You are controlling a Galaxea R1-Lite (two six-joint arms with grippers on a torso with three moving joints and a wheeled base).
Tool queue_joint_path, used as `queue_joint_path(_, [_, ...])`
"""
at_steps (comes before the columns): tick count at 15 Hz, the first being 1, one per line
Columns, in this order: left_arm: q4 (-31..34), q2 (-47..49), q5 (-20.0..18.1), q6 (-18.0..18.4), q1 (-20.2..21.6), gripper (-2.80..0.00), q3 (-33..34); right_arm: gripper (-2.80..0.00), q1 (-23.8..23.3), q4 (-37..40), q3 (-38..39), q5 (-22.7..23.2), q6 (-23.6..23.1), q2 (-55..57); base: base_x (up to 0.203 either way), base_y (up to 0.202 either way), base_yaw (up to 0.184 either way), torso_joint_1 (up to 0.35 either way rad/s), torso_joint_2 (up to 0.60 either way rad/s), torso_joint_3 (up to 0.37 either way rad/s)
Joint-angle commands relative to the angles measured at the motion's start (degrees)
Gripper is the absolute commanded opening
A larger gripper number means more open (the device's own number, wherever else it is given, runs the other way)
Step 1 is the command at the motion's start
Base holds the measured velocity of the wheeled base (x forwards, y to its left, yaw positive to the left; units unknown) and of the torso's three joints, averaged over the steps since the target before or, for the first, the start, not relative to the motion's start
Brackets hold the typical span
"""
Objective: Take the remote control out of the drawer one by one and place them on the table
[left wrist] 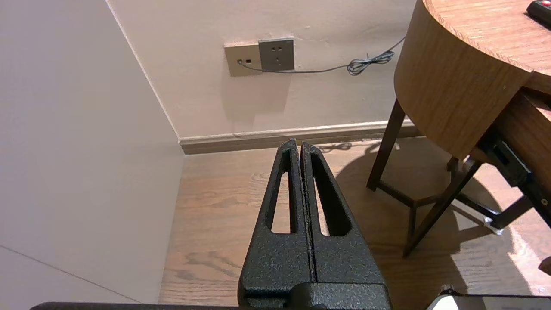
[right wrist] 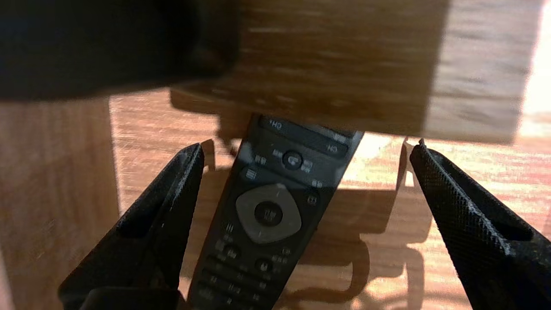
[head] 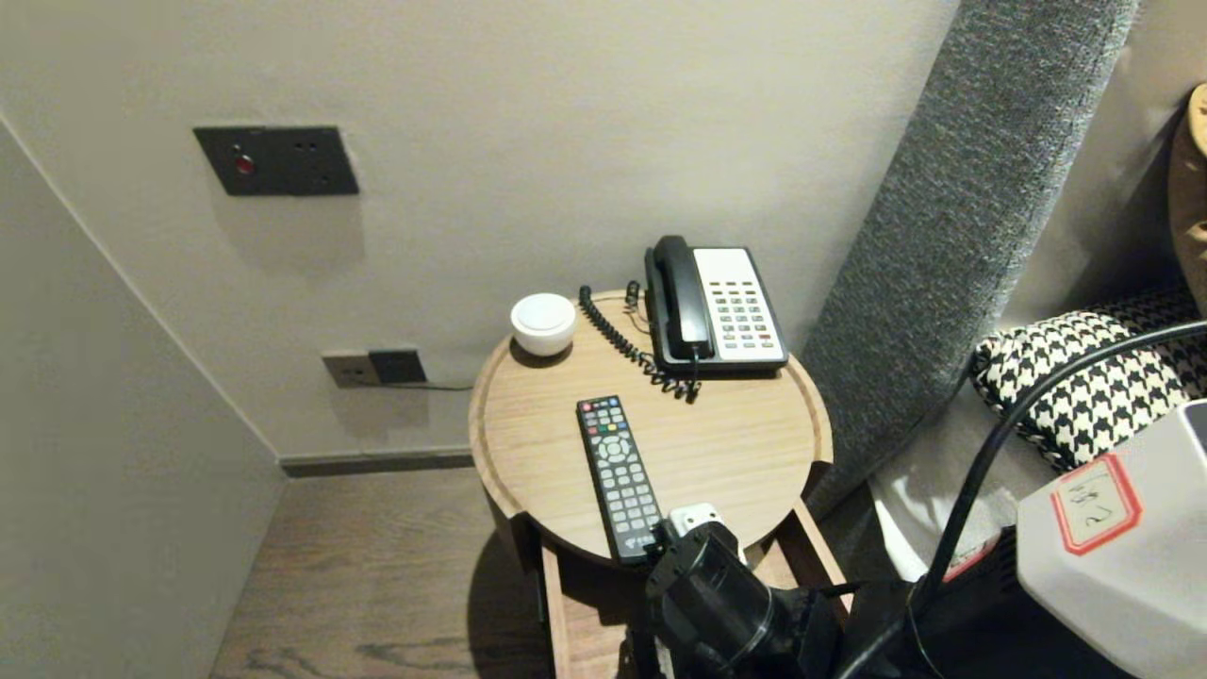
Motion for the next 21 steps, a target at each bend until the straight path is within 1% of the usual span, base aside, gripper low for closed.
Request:
queue_joint_path(1, [-0.02, -0.09, 0.02, 0.04, 0.02, -2.80, 0.00, 0.00, 0.17, -0.05, -0.36, -0.80, 0.03, 1.70, 0.000, 0.000, 0.000, 0.000, 0.00, 0.000])
queue_joint_path(3, [-0.02, -0.17, 0.02, 0.04, 0.02, -2.80, 0.00, 0.00, 0.25, -0.13, 0.32, -1.11, -0.75, 2.05, 0.000, 0.000, 0.000, 0.000, 0.00, 0.000])
queue_joint_path(6, [-0.03, -0.10, 0.02, 0.04, 0.02, -2.80, 0.00, 0.00, 0.08, -0.05, 1.46, -2.98, -0.94, 1.44, 0.000, 0.000, 0.000, 0.000, 0.00, 0.000])
queue_joint_path(12, [-0.07, -0.16, 0.02, 0.04, 0.02, -2.80, 0.00, 0.00, -0.68, -0.14, 5.62, -3.26, -0.97, -2.04, 0.000, 0.000, 0.000, 0.000, 0.00, 0.000])
queue_joint_path(14, [-0.02, -0.14, -0.02, 0.04, 0.02, -2.80, 0.00, 0.00, -1.64, -0.14, 6.64, -3.27, -0.99, -3.19, 0.000, 0.000, 0.000, 0.000, 0.00, 0.000])
queue_joint_path(19, [-0.02, -0.16, -0.05, 0.04, 0.02, -2.80, 0.00, 0.00, -2.88, -0.14, 6.83, -3.28, -1.66, -5.88, 0.000, 0.000, 0.000, 0.000, 0.00, 0.000])
queue_joint_path(21, [-0.09, -0.17, 0.01, 0.04, 0.02, -2.80, 0.00, 0.00, -2.99, -0.20, 6.14, -3.26, -3.06, -6.91, 0.000, 0.000, 0.000, 0.000, 0.00, 0.000])
